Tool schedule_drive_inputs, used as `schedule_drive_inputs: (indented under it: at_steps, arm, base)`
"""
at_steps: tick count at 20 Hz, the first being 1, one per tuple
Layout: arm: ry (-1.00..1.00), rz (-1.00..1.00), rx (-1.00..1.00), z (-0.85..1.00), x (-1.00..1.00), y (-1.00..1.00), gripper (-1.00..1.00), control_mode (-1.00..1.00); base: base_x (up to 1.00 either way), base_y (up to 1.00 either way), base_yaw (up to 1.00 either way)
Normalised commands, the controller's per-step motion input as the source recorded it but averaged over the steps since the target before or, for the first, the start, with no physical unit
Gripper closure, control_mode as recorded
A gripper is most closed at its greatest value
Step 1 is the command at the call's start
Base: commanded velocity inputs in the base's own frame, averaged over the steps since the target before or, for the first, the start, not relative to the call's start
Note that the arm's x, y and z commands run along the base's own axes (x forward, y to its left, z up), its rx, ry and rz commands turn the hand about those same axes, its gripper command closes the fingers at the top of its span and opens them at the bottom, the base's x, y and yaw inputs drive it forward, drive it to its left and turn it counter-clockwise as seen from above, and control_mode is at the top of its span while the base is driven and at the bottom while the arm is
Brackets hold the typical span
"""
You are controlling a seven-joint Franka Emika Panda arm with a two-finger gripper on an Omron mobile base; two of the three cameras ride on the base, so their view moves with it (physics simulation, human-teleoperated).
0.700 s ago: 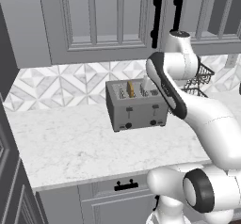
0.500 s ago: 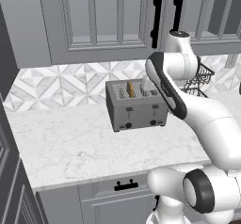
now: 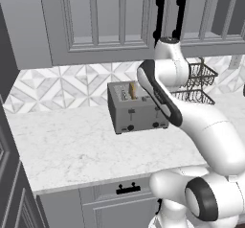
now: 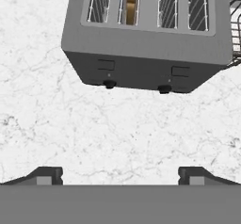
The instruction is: Start the toaster. Once the lever pops up, take the bread to the plate on the dining counter.
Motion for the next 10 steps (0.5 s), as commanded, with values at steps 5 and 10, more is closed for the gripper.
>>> schedule_drive_inputs:
  at_steps: [5,10]
  arm:
    - [-0.14,0.0,0.0,-0.43,0.13,0.32,1.0,-1.0]
    - [-0.11,-0.04,0.0,-0.37,0.32,0.15,1.0,-1.0]
  base:
    - [0.0,0.0,0.0]
    - [0.0,0.0,0.0]
